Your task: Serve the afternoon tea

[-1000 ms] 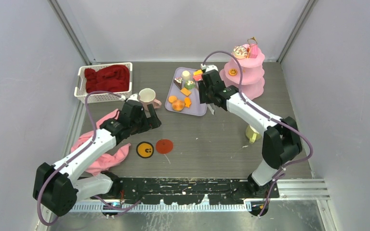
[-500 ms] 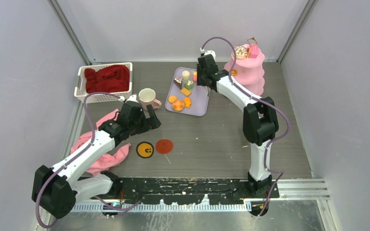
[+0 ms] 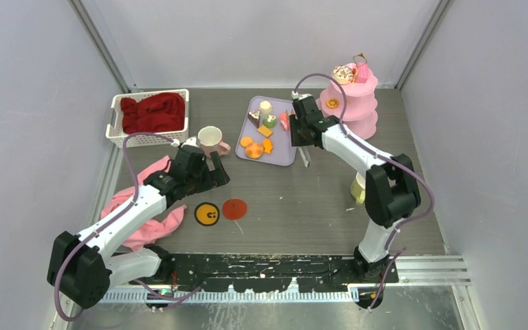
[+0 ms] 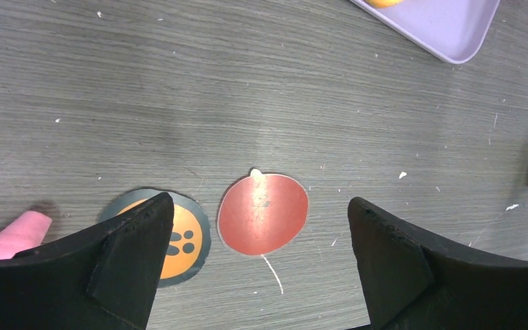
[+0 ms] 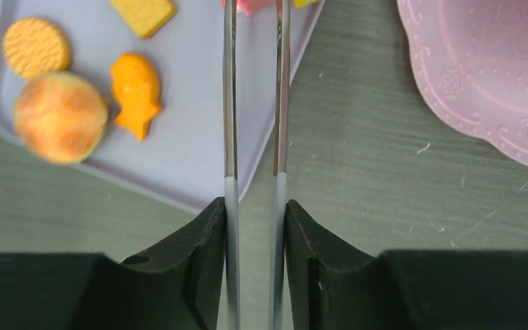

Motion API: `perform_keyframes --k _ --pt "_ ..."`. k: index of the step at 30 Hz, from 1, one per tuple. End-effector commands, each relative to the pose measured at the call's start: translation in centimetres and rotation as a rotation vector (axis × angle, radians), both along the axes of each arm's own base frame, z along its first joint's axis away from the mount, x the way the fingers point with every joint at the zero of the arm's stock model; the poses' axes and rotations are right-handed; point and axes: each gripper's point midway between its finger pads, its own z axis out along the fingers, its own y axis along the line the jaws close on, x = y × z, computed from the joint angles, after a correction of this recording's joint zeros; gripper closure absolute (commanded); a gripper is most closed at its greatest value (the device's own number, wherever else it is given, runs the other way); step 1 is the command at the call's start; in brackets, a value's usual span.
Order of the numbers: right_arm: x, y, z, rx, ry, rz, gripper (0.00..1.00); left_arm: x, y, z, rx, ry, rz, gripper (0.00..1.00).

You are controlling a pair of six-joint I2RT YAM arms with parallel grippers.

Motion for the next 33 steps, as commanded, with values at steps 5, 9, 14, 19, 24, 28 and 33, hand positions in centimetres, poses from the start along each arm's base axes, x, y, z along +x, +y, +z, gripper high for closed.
perform_keyframes --k 5,9,14,19,24,28,33 --pt "-3.4 0.8 8.6 0.115 -0.119 0.143 0.6 1.2 -0.6 0.9 -0.034 -0.048 0.0 0.04" --pt "-2.4 -1.1 10.0 0.128 -0.174 0.083 0.6 1.2 -0.8 0.9 -0.044 -0.046 -0.003 0.04" --pt "-1.9 -2.0 8.4 0.113 -0.153 0.036 0.6 1.0 -0.5 1.0 -0.036 -0.049 -0.002 0.04" --pt "-2.0 -1.3 5.8 0.115 -0.085 0.054 0.6 0.9 -0.6 0.8 -0.037 -0.04 -0.007 0.04" --pt "-3.7 1.8 2.5 0.169 0.039 0.173 0.62 1.0 -0.6 0.5 -0.036 -0.038 -0.005 0.04" --pt "-4.6 4.4 2.8 0.275 0.059 0.269 0.63 0.9 -0.6 0.4 -0.034 -0.031 -0.001 0.04" --pt "-4.3 4.5 5.4 0.323 -0.011 0.286 0.64 1.0 -0.4 0.3 -0.025 -0.03 0.003 0.04"
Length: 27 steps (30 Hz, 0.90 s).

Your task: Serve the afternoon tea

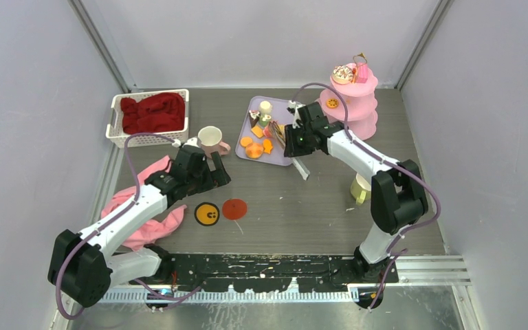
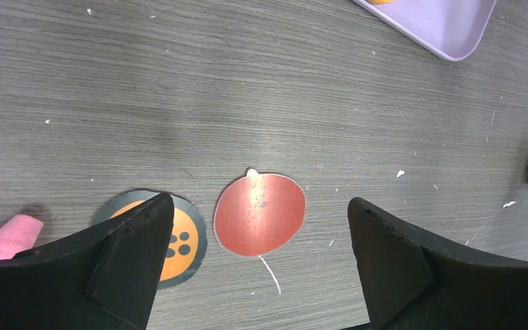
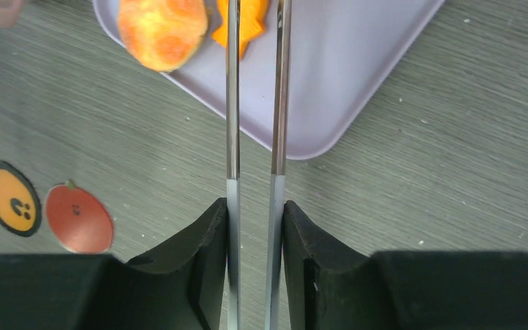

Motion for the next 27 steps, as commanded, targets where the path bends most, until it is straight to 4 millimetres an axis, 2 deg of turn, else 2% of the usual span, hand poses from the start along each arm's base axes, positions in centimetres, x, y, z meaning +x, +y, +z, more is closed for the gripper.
perform_keyframes --k 1,6,12,27 --pt "1.4 1.4 5.8 0.134 -0.154 0.037 0.64 1.0 -0.2 0.8 -0.018 -0.042 0.012 0.04" --pt "1.7 -0.4 6.7 0.11 -0.198 -0.041 0.66 1.1 -0.4 0.6 -0.019 -0.035 0.008 0.04" --pt "1.4 -2.0 5.4 0.035 -0.178 -0.091 0.62 1.3 -0.6 0.4 -0.022 -0.03 0.003 0.04" --pt "0.0 -2.3 3.0 -0.032 -0.12 -0.063 0.56 1.8 -1.1 0.7 -0.028 -0.026 -0.01 0.04"
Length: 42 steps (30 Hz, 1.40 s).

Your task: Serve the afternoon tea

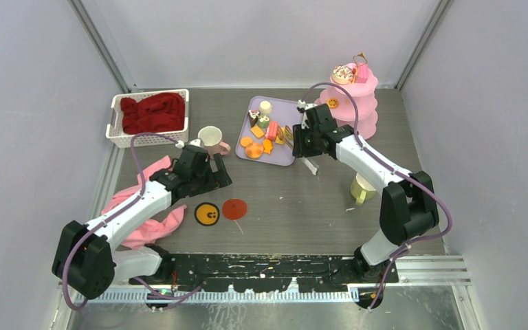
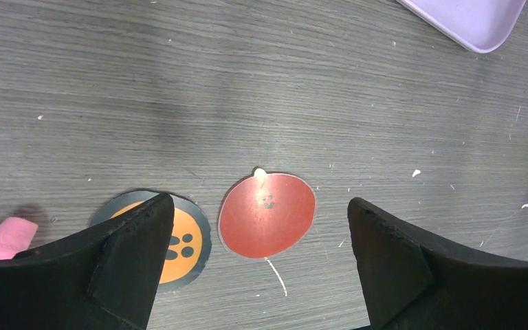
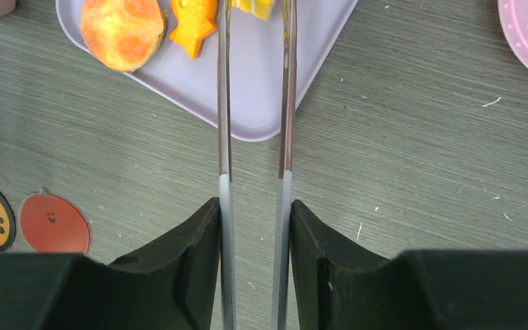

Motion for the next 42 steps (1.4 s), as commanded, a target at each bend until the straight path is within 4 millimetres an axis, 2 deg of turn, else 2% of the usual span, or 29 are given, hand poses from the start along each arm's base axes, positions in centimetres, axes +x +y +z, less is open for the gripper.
perform_keyframes --k 1,10,16,24,29,37,42 --pt "0.3 0.1 1.0 -0.004 -0.047 0.01 0.56 1.7 -0.9 2.3 -0.046 -0.075 -0.004 0.04" --pt "0.5 -0.9 -1.5 -0.197 0.0 -0.015 0.54 1.6 -1.0 2.3 -0.05 -0.074 -0.004 0.04" --pt "0.5 -0.5 -2.2 -0.205 0.014 -0.001 0.53 1.6 -0.7 2.3 -0.044 -0.077 0.002 0.04" --pt "-0.7 0.4 -1.0 -0.144 0.021 0.058 0.52 1.6 -0.7 2.3 -0.044 -0.077 0.003 0.04" --pt "-1.1 -0.5 -0.5 -0.166 0.009 0.032 0.51 1.5 -0.7 2.2 -0.044 -0.076 0.002 0.04" --pt "-2.0 -1.4 1.4 -0.147 -0.028 0.006 0.51 1.4 -0.5 2.4 -0.038 -0.086 0.005 0.04" --pt "-2.2 -1.9 2.4 -0.077 -0.074 -0.049 0.5 1.3 -0.5 2.4 -0.041 -0.088 0.003 0.04"
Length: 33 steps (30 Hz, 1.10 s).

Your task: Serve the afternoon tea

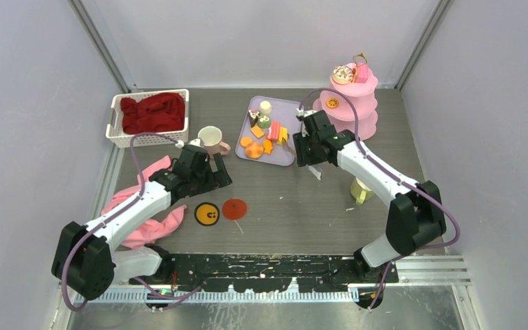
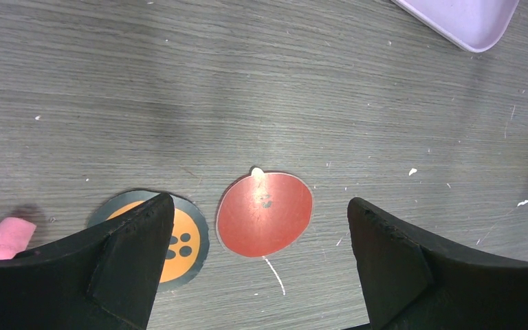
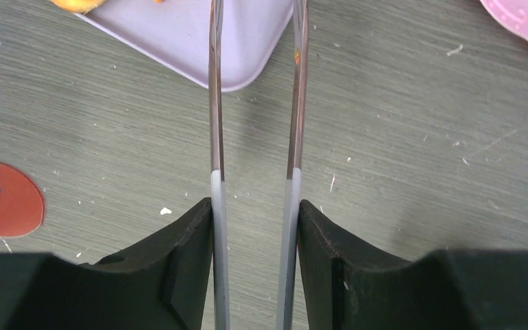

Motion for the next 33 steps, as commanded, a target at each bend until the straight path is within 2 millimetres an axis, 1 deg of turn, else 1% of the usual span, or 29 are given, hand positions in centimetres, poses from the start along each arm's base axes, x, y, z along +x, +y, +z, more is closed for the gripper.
perform_keyframes --k 1,5,9,17,25,28,29,30,33 --pt "0.3 0.1 2.7 0.103 -0.1 -0.054 0.49 1.4 -0.4 2.3 -0.035 -0.086 0.008 0.04" --pt "-0.3 0.8 2.3 0.172 -0.091 -0.066 0.49 1.3 -0.3 2.4 -0.039 -0.09 0.009 0.04" --pt "-0.3 1.5 2.2 0.214 -0.091 -0.056 0.49 1.2 -0.2 2.4 -0.037 -0.092 0.009 0.04" --pt "0.3 2.2 2.0 0.234 -0.092 -0.052 0.49 1.3 -0.3 2.4 -0.04 -0.091 0.01 0.04" --pt "1.3 2.3 0.8 0.221 -0.088 -0.068 0.49 1.3 -0.4 2.2 -0.038 -0.085 0.011 0.04" --pt "1.7 2.2 0.4 0.211 -0.094 -0.084 0.52 1.3 -0.3 2.2 -0.037 -0.082 0.011 0.04" --pt "1.8 2.2 0.3 0.211 -0.097 -0.086 0.54 1.3 -0.3 2.2 -0.036 -0.082 0.012 0.04" --pt "2.0 2.2 0.4 0.217 -0.105 -0.09 0.59 1.3 -0.3 2.1 -0.035 -0.082 0.013 0.04" --pt "2.4 2.4 0.4 0.229 -0.117 -0.099 0.64 1.3 -0.4 2.1 -0.037 -0.081 0.013 0.04"
